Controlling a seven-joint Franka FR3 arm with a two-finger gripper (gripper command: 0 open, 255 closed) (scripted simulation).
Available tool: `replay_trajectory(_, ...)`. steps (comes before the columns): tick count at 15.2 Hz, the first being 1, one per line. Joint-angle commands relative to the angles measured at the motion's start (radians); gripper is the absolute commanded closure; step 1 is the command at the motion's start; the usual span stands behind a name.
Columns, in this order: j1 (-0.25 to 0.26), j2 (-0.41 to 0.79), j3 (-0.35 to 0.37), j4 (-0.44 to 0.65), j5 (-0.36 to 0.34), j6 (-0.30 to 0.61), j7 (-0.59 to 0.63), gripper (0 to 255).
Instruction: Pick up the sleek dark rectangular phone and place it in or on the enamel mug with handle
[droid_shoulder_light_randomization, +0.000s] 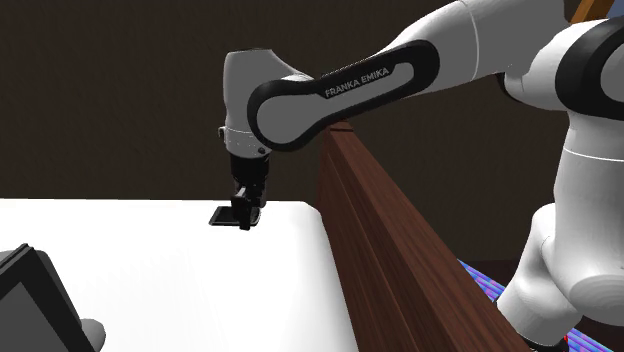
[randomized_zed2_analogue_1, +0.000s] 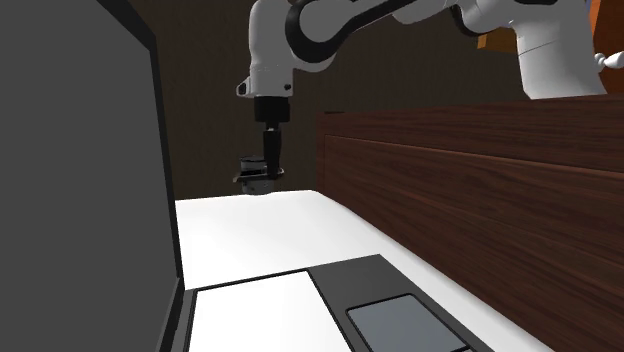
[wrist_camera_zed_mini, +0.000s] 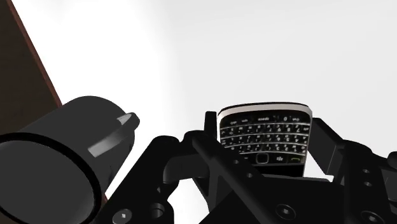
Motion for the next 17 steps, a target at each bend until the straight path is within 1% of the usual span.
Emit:
replay_trajectory(1, -0.001, -0.01, 0.001, 0.014, 0.003, -0.023, -0.002, 255)
replay_trajectory(17, -0.001, -0.047, 0.006, 0.172, 0.018, -0.218, -0.01, 255)
